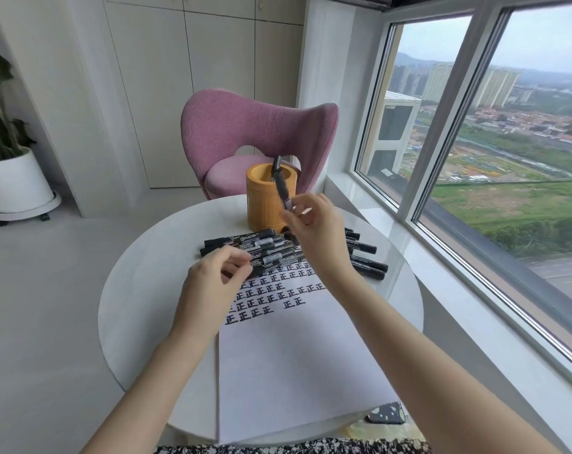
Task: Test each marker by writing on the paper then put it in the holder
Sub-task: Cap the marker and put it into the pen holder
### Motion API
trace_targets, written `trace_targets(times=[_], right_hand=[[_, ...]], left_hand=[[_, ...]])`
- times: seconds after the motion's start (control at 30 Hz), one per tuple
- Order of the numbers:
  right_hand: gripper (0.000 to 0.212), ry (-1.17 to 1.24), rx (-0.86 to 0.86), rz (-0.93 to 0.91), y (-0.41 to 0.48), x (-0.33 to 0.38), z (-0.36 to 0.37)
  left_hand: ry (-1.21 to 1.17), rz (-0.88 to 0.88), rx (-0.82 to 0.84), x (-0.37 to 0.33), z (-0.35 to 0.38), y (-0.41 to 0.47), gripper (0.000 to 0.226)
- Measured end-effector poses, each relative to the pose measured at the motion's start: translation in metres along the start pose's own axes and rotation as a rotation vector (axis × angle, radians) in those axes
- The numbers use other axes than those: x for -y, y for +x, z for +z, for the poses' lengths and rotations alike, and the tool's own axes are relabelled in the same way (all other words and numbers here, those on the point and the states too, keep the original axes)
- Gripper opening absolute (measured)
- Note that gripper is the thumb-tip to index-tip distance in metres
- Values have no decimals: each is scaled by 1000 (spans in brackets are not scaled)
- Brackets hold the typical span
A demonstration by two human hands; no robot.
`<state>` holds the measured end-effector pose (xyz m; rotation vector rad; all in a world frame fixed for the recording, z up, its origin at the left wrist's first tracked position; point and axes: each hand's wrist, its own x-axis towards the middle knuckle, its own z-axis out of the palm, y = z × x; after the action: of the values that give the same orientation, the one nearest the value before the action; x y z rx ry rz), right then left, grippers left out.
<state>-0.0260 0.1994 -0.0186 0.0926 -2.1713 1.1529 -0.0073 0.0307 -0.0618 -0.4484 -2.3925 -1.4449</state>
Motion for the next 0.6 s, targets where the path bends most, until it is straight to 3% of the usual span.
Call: trace_targets(times=[0.13,0.37,0.47,0.6], right_hand=[[10,110,-152,77,38,3,11],[17,243,-267,144,91,14,25],[20,188,-237,161,99,11,33],[39,-96,-138,179,99,2,43]], left_hand=[[238,109,9,3,5,1,18],[360,137,7,4,9,1,18],[379,134,12,7,9,0,18],[388,135,17,10,10,-1,20]])
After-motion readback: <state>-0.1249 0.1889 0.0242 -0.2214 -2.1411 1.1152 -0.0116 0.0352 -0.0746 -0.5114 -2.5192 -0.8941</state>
